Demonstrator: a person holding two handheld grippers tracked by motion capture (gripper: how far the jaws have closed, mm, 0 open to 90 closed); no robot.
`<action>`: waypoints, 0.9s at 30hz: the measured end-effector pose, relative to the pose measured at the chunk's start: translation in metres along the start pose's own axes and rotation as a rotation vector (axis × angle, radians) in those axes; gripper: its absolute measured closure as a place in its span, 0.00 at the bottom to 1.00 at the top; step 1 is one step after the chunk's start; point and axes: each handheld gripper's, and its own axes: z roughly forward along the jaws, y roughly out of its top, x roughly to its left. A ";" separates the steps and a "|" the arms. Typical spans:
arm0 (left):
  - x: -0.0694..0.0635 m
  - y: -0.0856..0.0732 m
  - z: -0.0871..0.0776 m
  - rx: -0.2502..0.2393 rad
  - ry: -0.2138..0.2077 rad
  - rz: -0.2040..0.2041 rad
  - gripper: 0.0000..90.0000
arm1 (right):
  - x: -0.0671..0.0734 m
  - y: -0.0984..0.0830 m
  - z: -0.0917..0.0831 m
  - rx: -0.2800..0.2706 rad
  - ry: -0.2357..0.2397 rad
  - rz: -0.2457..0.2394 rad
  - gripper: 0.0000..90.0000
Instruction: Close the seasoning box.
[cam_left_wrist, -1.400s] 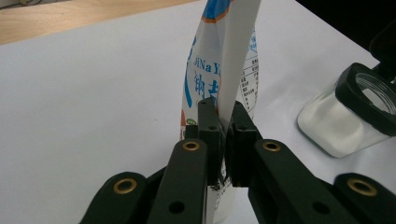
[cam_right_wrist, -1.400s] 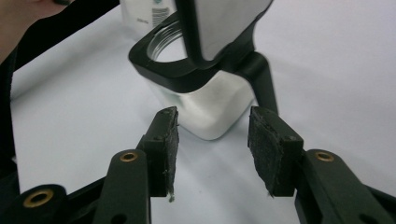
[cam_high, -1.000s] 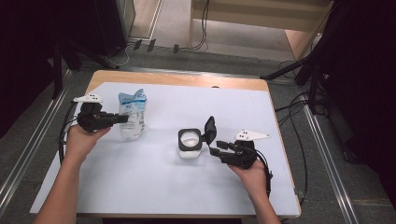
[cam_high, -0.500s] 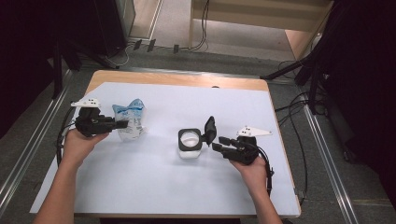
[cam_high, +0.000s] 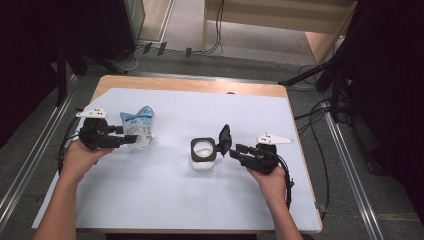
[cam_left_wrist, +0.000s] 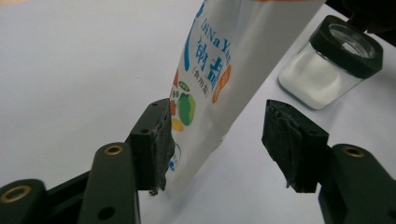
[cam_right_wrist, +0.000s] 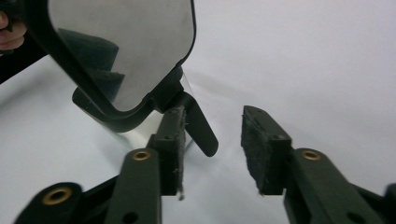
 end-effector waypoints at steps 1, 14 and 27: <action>0.000 -0.001 0.000 0.006 0.006 0.003 0.45 | -0.001 0.002 0.001 0.006 -0.007 0.003 0.72; 0.000 -0.012 -0.008 -0.004 0.011 -0.014 0.43 | -0.003 0.022 0.005 -0.031 0.039 0.056 0.95; -0.013 -0.030 -0.011 0.007 0.044 0.003 0.43 | 0.005 0.052 0.011 -0.036 0.060 0.022 0.98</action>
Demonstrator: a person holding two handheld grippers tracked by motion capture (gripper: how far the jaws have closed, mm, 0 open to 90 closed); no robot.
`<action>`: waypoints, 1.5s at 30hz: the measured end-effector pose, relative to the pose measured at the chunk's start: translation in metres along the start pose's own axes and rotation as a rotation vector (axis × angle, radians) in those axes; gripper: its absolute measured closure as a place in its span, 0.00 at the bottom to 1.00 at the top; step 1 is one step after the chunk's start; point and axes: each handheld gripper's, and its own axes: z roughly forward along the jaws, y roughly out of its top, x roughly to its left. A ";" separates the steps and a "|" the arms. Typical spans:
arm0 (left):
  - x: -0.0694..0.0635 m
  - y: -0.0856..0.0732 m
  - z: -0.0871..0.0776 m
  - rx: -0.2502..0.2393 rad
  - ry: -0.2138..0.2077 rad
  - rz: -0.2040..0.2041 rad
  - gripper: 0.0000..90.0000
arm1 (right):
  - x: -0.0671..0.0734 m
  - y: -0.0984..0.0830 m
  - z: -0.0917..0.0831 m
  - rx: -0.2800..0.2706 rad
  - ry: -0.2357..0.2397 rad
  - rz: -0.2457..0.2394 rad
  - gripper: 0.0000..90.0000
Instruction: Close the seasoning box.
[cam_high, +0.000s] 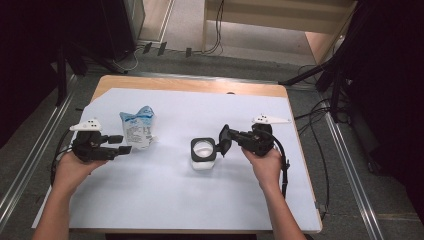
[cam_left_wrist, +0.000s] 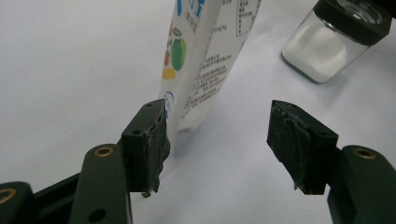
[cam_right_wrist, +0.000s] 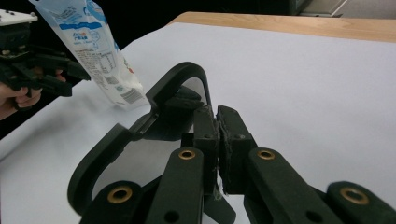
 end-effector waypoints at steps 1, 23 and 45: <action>0.000 -0.001 0.000 0.000 -0.007 -0.002 0.43 | 0.000 0.001 0.000 0.001 0.003 0.006 0.98; 0.007 -0.004 0.001 -0.008 -0.018 -0.027 0.42 | 0.006 -0.009 0.012 -0.002 0.032 0.014 0.98; 0.009 -0.006 0.001 -0.005 -0.019 -0.035 0.42 | 0.013 -0.009 0.020 0.023 0.041 -0.007 0.98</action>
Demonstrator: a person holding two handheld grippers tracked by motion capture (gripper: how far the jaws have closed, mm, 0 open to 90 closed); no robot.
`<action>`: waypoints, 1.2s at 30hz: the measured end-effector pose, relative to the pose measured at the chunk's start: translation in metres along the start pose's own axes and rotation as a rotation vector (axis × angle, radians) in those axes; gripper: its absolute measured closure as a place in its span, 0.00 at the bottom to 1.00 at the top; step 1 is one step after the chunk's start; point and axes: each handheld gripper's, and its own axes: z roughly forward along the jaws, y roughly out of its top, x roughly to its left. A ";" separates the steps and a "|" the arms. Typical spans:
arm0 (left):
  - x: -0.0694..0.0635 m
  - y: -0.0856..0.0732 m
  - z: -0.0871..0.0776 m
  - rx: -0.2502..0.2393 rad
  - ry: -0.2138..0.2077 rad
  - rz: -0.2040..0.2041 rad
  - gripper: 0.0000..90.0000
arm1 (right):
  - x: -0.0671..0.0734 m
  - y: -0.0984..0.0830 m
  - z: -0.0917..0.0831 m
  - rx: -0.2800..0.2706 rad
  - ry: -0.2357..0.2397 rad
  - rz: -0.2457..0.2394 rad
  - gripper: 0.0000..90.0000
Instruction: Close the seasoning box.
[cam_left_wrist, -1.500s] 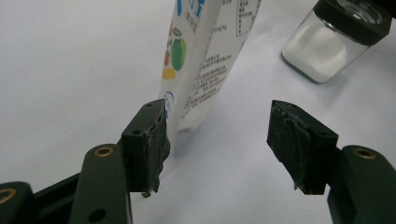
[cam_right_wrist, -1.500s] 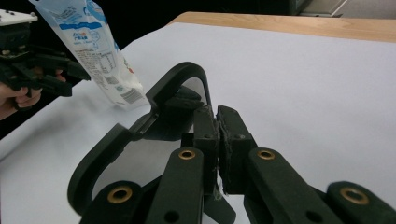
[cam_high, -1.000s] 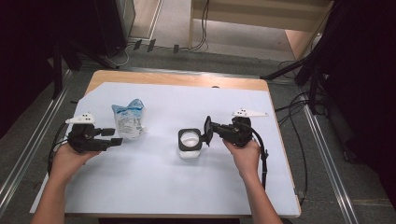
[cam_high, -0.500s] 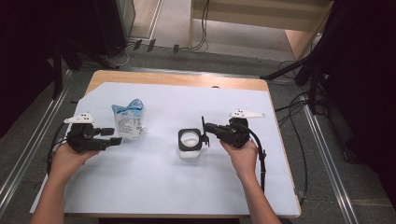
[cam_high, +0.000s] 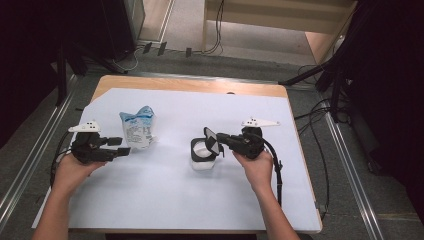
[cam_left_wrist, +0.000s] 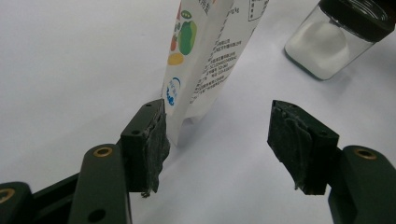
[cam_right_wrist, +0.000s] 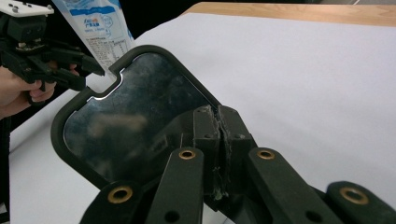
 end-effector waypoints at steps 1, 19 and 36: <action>0.000 0.000 0.000 -0.001 -0.002 -0.001 0.42 | 0.001 0.000 0.001 0.003 0.000 0.000 0.98; 0.001 -0.001 -0.001 0.005 0.008 -0.006 0.42 | -0.009 0.000 -0.009 -0.007 -0.063 -0.055 0.78; 0.008 -0.004 -0.003 0.010 0.036 -0.022 0.42 | -0.045 -0.016 -0.041 -0.055 -0.196 -0.048 0.64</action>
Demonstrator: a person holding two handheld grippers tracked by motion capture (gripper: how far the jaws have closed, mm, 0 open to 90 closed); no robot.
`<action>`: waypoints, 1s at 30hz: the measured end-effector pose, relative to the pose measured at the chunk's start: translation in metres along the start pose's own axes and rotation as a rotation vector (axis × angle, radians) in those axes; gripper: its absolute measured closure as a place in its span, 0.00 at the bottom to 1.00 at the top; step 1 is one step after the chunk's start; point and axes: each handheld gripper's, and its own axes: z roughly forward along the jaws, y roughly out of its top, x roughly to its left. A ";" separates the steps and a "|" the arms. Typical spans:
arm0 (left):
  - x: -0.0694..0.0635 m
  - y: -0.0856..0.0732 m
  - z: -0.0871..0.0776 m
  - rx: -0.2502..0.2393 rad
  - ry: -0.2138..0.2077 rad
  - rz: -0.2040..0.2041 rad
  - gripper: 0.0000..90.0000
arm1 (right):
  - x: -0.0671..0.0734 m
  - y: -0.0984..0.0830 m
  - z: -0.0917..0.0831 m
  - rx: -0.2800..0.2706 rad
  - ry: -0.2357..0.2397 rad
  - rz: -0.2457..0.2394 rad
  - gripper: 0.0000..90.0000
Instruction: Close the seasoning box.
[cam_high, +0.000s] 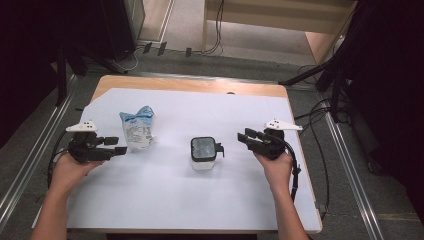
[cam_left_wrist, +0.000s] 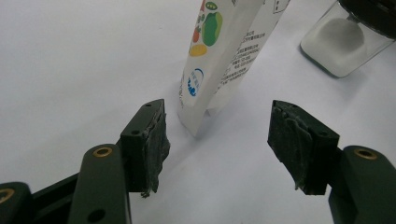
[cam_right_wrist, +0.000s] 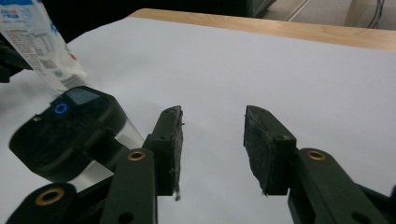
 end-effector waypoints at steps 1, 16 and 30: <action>0.001 0.000 0.000 0.002 -0.006 -0.001 0.42 | -0.001 -0.002 -0.001 0.002 -0.004 0.000 0.64; 0.007 -0.001 0.005 0.004 0.004 -0.006 0.42 | -0.020 -0.022 -0.006 0.027 -0.092 0.018 0.59; 0.010 -0.002 0.010 0.015 0.008 -0.008 0.42 | -0.027 -0.033 -0.003 0.057 -0.134 0.014 0.57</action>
